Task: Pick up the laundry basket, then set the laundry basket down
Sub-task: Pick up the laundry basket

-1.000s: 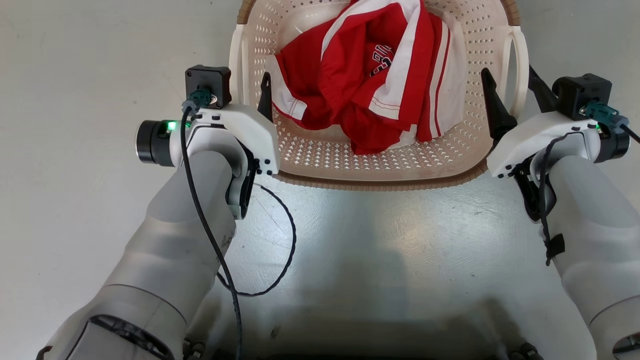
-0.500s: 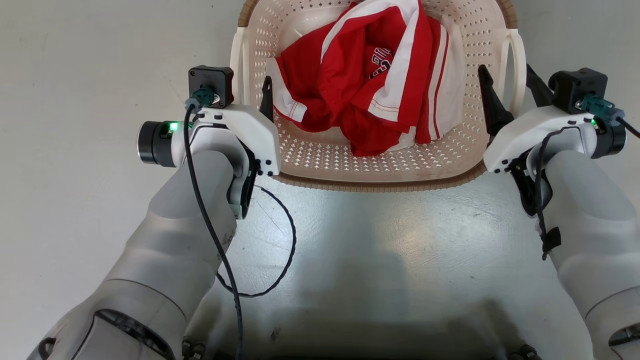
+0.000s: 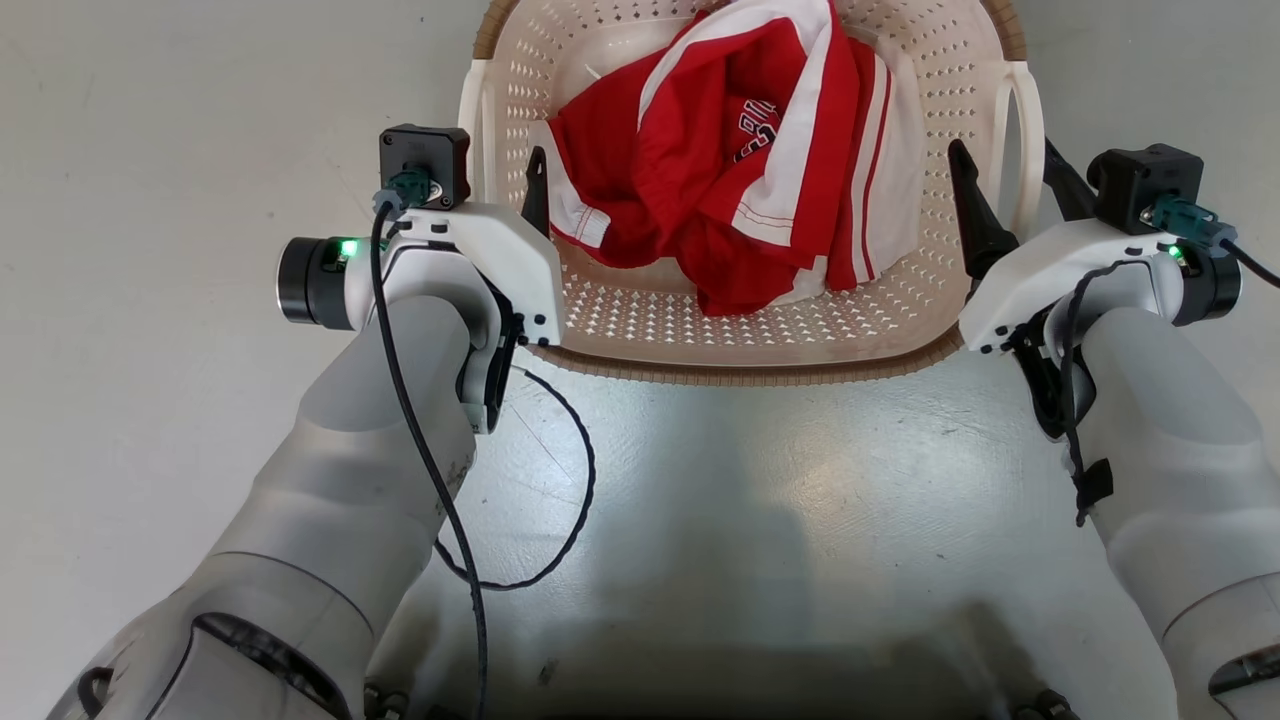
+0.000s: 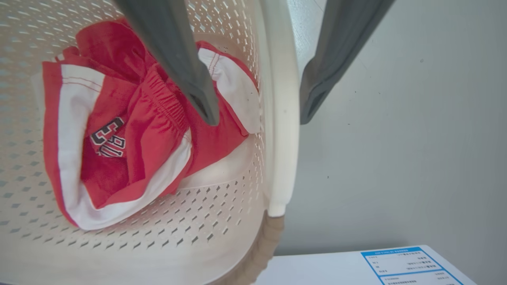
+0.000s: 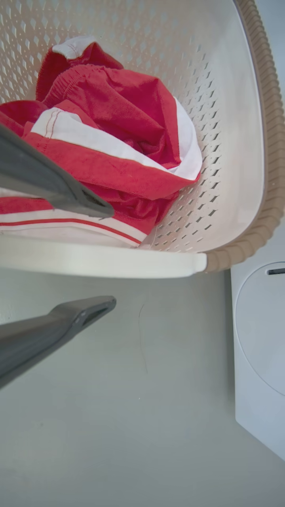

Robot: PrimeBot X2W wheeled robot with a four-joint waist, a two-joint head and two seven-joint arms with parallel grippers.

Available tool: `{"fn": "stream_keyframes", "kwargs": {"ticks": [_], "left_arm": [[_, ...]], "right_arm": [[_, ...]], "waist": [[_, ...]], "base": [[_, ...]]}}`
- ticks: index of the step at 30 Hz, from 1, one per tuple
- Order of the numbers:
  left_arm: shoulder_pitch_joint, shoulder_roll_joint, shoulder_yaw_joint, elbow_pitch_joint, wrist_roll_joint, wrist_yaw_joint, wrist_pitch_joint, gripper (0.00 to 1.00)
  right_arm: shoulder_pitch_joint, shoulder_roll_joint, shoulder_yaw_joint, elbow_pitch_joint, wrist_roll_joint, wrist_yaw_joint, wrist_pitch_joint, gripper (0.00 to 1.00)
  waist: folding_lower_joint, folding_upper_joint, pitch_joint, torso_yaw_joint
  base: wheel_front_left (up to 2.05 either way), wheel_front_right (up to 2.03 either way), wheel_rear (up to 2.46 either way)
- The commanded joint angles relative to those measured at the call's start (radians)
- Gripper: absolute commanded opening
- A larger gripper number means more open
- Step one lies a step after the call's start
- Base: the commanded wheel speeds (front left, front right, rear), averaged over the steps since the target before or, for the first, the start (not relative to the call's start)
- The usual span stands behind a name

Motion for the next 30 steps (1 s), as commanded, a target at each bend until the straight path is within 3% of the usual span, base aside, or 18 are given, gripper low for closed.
{"fn": "stream_keyframes", "kwargs": {"ticks": [1,16,17,18,19,20,30], "left_arm": [[0.002,0.022,0.007,0.001,-0.006,0.013,-0.006,1.00],[-0.008,0.022,-0.018,0.016,-0.025,0.017,-0.006,1.00],[-0.009,0.022,-0.020,0.018,-0.024,0.017,-0.006,0.98],[-0.010,0.022,-0.023,0.021,-0.024,0.016,-0.006,0.86],[-0.011,0.022,-0.027,0.024,-0.024,0.016,-0.006,0.35],[-0.011,0.022,-0.033,0.027,-0.022,0.012,-0.006,0.00],[0.023,0.022,-0.082,0.031,-0.072,0.009,-0.002,0.00]], "right_arm": [[0.033,0.022,0.015,0.002,-0.003,0.006,-0.011,1.00],[0.028,0.023,0.022,0.011,0.000,0.006,-0.011,1.00],[0.027,0.022,0.023,0.010,0.000,0.006,-0.011,1.00],[0.027,0.022,0.023,0.009,-0.001,0.006,-0.011,1.00],[0.027,0.022,0.027,0.007,-0.004,0.006,-0.011,0.46],[0.028,0.022,0.033,0.001,-0.006,0.006,-0.011,0.00],[0.044,0.017,0.073,0.041,-0.026,0.006,-0.011,0.00]], "waist": [[0.0000,0.0000,0.001,-0.002],[0.0000,0.0000,0.005,-0.005],[0.0000,0.0000,0.006,-0.006],[0.0000,0.0000,0.006,-0.007],[0.0000,0.0000,0.007,-0.007],[0.0000,0.0000,0.007,-0.007],[0.0000,0.0000,-0.039,0.000]], "base": [[0.00,0.00,0.00],[0.00,0.00,0.00],[0.00,0.00,0.00],[0.00,0.00,0.00],[0.00,0.00,0.00],[0.00,0.00,0.00],[0.00,0.00,0.00]]}}
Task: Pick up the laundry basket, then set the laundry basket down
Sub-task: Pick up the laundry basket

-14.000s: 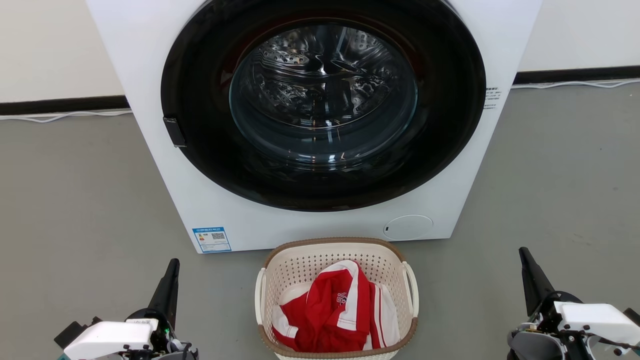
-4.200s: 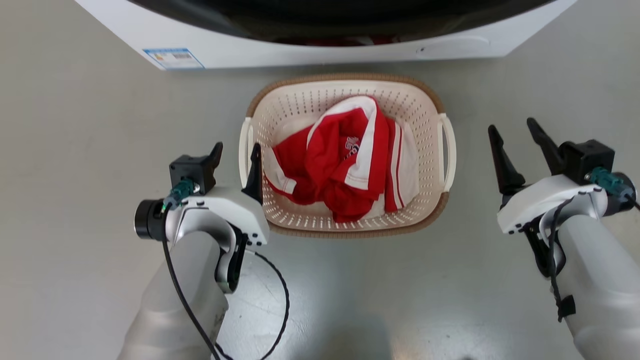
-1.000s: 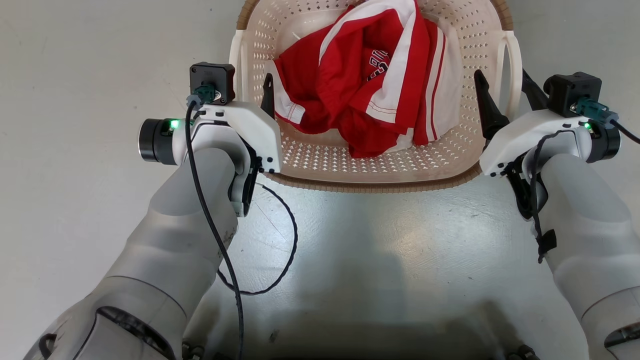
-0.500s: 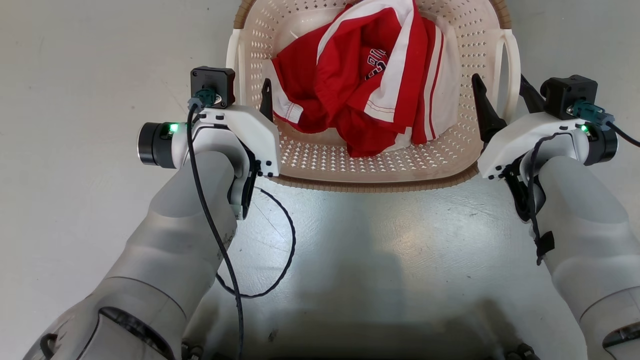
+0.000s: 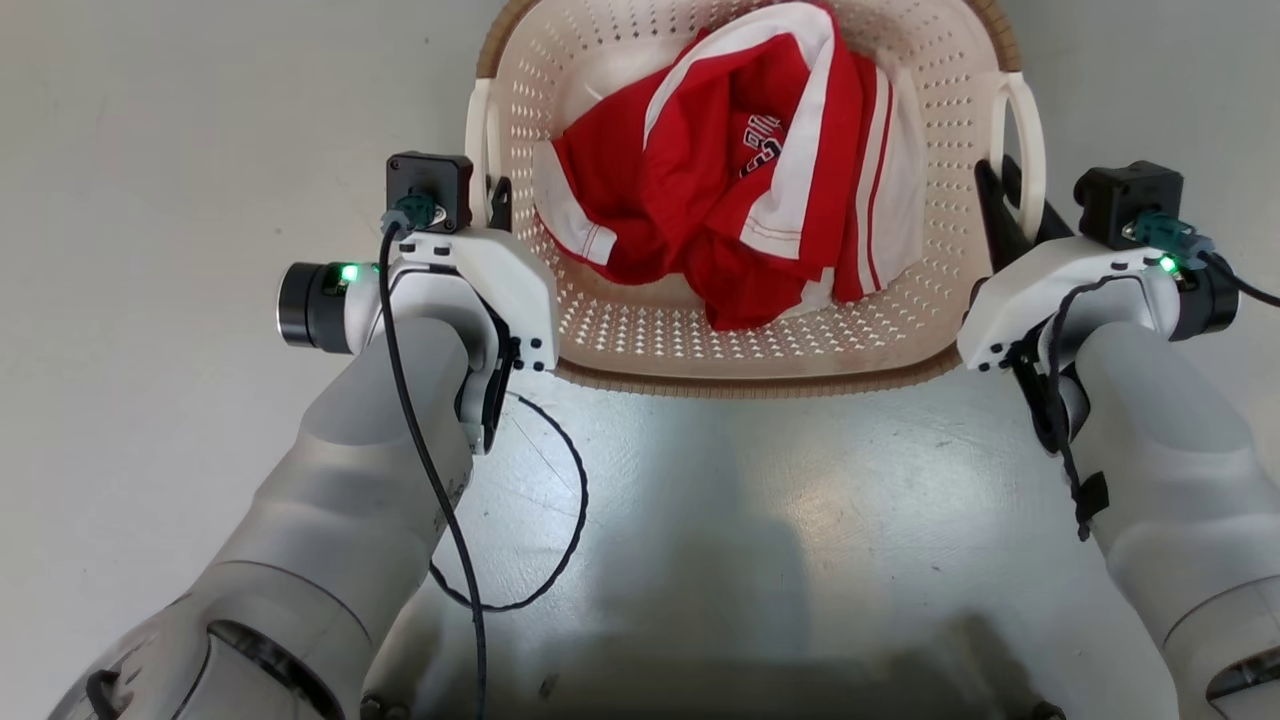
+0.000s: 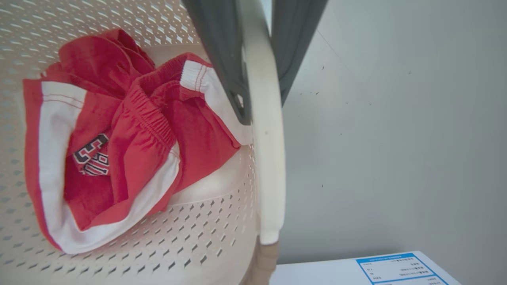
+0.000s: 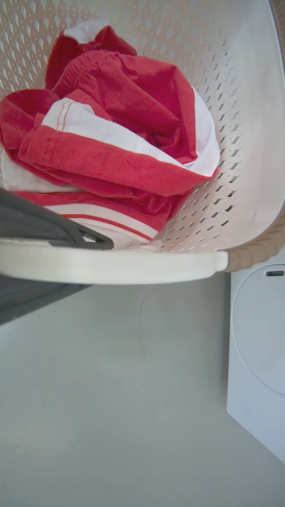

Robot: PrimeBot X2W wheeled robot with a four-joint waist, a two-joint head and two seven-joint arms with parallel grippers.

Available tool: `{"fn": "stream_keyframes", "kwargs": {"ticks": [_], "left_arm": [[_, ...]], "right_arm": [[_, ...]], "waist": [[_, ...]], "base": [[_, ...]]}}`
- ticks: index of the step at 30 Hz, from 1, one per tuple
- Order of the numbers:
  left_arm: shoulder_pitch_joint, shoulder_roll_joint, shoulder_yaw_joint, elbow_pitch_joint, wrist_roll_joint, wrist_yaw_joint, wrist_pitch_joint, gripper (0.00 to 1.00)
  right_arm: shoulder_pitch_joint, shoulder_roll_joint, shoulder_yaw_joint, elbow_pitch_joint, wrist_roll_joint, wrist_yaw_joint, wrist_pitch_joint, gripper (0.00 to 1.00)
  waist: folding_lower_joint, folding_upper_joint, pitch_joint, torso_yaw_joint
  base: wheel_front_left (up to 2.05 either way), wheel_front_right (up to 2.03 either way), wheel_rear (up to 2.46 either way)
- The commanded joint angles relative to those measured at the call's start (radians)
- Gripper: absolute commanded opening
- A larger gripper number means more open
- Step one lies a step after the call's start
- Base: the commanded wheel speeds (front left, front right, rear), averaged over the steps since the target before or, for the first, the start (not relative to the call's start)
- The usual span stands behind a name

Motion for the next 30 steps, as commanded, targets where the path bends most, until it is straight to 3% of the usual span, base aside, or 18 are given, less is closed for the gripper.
{"fn": "stream_keyframes", "kwargs": {"ticks": [1,12,30], "left_arm": [[0.021,0.022,0.003,-0.008,-0.012,0.003,0.000,0.00],[0.100,0.022,-0.054,0.026,-0.075,-0.010,0.032,0.00],[0.295,0.022,-0.106,0.103,-0.143,-0.094,0.118,0.00]], "right_arm": [[0.044,0.023,0.034,0.006,-0.011,0.008,-0.011,0.00],[0.089,0.052,0.164,0.096,0.080,0.008,0.023,0.00],[0.240,0.062,0.333,0.117,0.277,0.008,0.151,0.00]], "waist": [[0.0000,0.0000,-0.016,0.002],[0.0000,0.0000,-0.165,-0.007],[0.0000,0.0000,-0.527,-0.052]], "base": [[0.00,0.00,0.00],[0.00,0.00,0.00],[0.00,0.00,0.00]]}}
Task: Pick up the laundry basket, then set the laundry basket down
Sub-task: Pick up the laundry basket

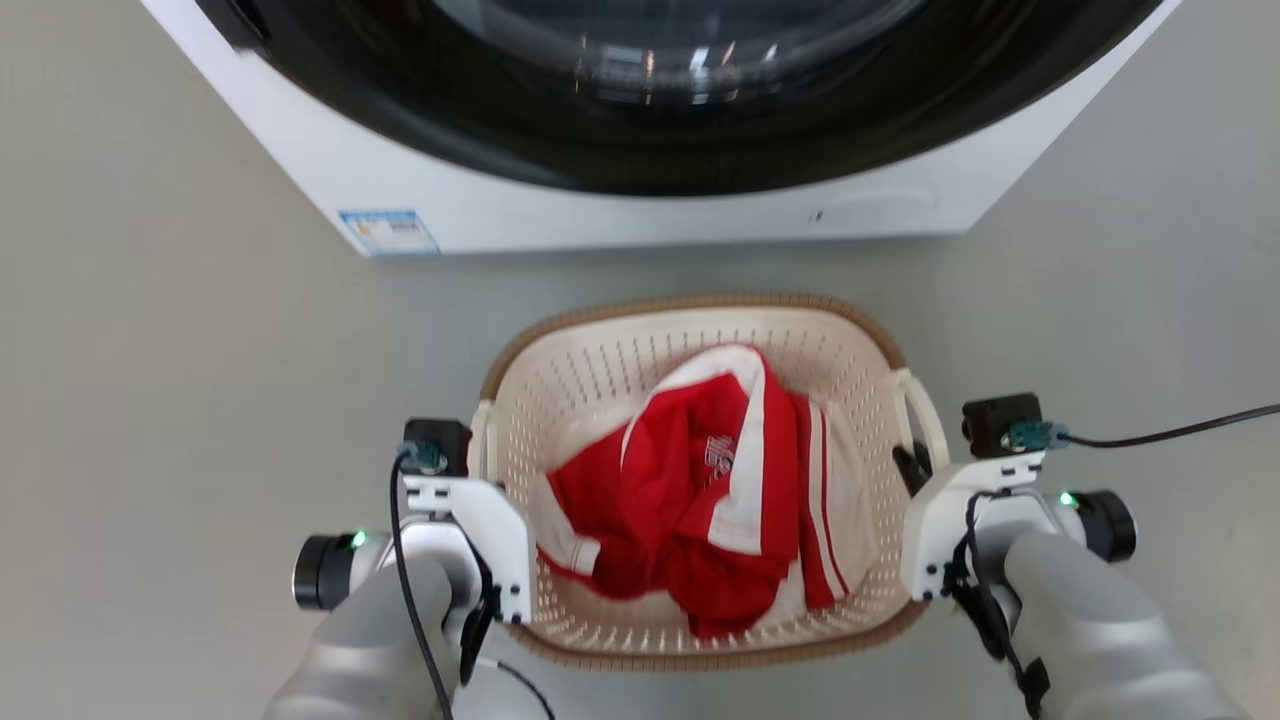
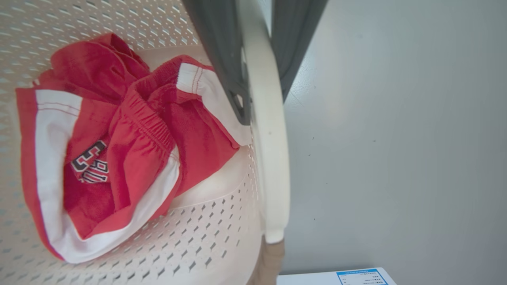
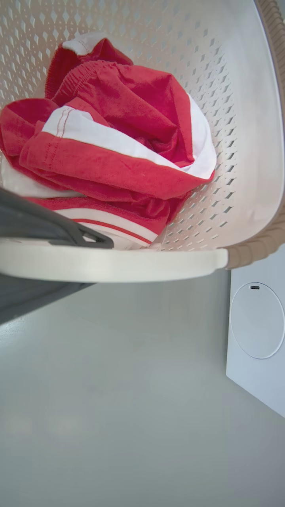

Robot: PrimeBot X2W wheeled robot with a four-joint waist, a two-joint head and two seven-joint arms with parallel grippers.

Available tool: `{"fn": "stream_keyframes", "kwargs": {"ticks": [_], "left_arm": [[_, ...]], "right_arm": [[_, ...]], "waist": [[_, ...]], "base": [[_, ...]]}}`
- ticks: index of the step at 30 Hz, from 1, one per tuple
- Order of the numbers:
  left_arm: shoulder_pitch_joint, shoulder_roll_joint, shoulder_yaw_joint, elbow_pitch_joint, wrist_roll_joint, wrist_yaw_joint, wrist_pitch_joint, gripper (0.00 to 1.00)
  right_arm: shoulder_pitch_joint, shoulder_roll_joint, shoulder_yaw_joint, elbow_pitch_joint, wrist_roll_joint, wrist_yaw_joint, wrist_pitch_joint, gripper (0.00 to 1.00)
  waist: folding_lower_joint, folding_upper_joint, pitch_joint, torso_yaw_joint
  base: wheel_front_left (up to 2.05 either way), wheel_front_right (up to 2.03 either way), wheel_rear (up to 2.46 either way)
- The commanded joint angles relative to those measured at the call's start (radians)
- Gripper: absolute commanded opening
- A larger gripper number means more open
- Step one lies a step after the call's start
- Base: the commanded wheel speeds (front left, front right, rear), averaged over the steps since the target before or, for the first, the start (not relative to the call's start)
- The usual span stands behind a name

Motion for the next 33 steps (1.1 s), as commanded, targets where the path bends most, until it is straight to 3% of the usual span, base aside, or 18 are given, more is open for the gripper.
{"fn": "stream_keyframes", "kwargs": {"ticks": [1,18,33], "left_arm": [[0.003,0.022,0.006,-0.001,0.002,-0.006,-0.004,0.00],[0.117,0.022,-0.040,0.018,-0.020,-0.075,0.102,0.00],[0.185,0.022,-0.055,0.027,-0.038,-0.104,0.149,0.00]], "right_arm": [[0.032,0.015,0.030,-0.007,0.005,0.008,0.004,0.00],[0.132,0.044,0.134,0.017,0.100,0.008,0.113,0.00],[0.180,0.055,0.207,-0.001,0.168,0.008,0.205,0.00]], "waist": [[0.0000,0.0000,-0.072,-0.017],[0.0000,0.0000,-0.319,-0.036],[0.0000,0.0000,-0.429,-0.033]], "base": [[0.00,0.00,0.00],[0.00,0.00,0.00],[0.00,0.00,0.00]]}}
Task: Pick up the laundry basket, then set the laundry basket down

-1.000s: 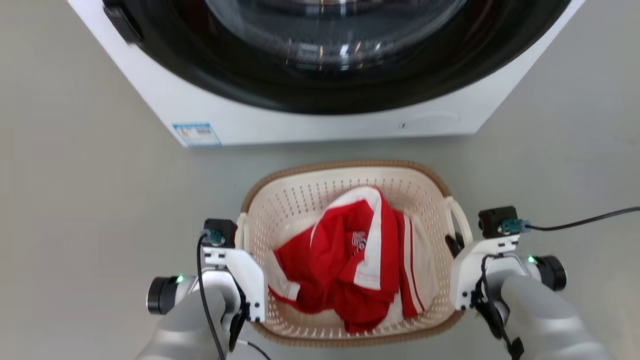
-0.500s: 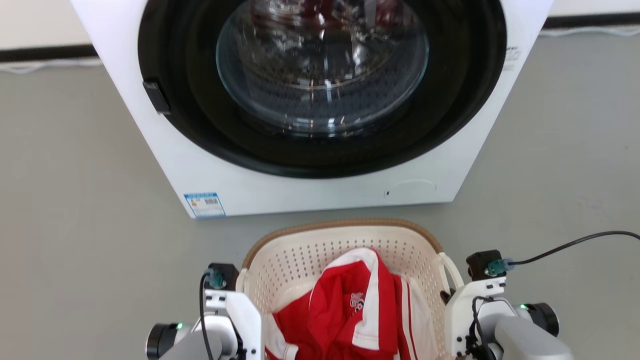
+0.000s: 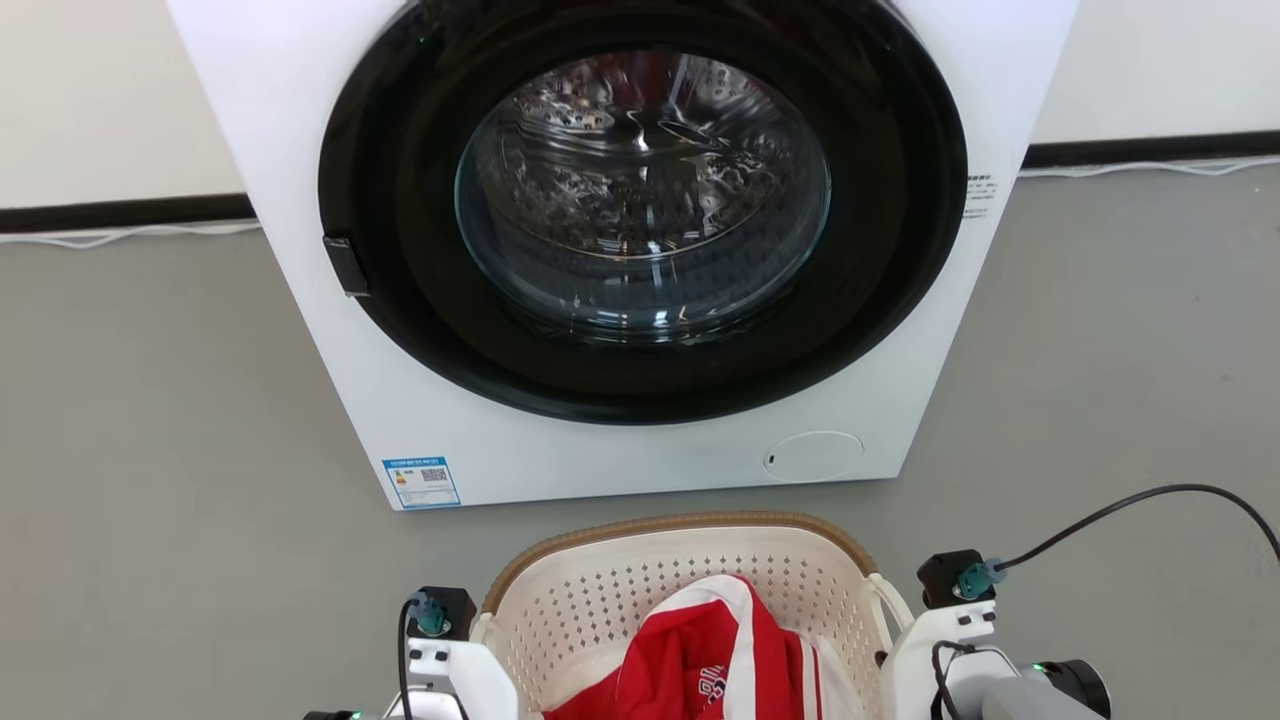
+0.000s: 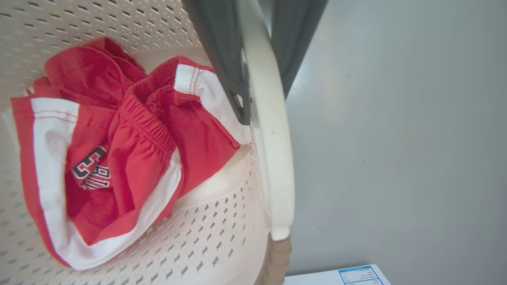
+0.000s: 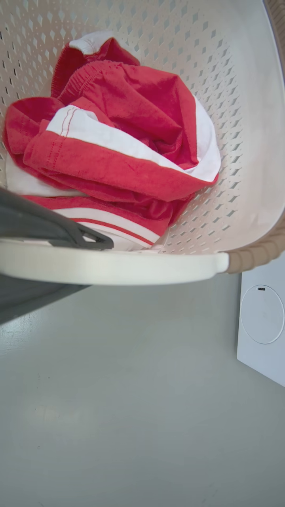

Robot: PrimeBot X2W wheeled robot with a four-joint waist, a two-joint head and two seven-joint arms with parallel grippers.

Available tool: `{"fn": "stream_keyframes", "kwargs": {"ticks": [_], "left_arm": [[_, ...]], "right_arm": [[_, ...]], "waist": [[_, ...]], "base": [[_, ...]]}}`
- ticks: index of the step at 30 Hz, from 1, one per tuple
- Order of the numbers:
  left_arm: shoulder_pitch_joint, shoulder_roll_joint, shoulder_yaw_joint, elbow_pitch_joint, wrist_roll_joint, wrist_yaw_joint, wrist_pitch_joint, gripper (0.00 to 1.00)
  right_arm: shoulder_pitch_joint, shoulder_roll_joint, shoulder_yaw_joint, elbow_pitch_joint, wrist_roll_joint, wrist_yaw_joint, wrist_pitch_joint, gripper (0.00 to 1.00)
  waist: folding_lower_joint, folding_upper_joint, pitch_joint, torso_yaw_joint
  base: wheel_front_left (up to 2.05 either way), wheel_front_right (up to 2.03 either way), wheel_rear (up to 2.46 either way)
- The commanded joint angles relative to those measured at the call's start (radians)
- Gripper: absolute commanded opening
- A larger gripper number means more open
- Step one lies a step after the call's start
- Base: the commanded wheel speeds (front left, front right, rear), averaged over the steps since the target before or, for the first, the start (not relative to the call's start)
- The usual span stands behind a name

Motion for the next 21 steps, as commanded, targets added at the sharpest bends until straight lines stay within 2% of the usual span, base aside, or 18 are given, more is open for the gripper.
{"fn": "stream_keyframes", "kwargs": {"ticks": [1,21], "left_arm": [[-0.023,0.016,0.010,-0.010,-0.002,-0.013,-0.008,0.00],[-0.020,0.016,0.000,-0.008,-0.021,-0.026,0.019,0.00]], "right_arm": [[0.003,0.022,0.028,-0.029,0.004,0.016,0.008,0.00],[0.004,0.024,0.096,-0.037,0.077,0.016,0.033,0.00]], "waist": [[0.0001,-0.0001,-0.008,0.002],[0.0001,-0.0001,-0.023,-0.002]], "base": [[0.00,0.00,0.00],[0.00,0.00,0.00]]}}
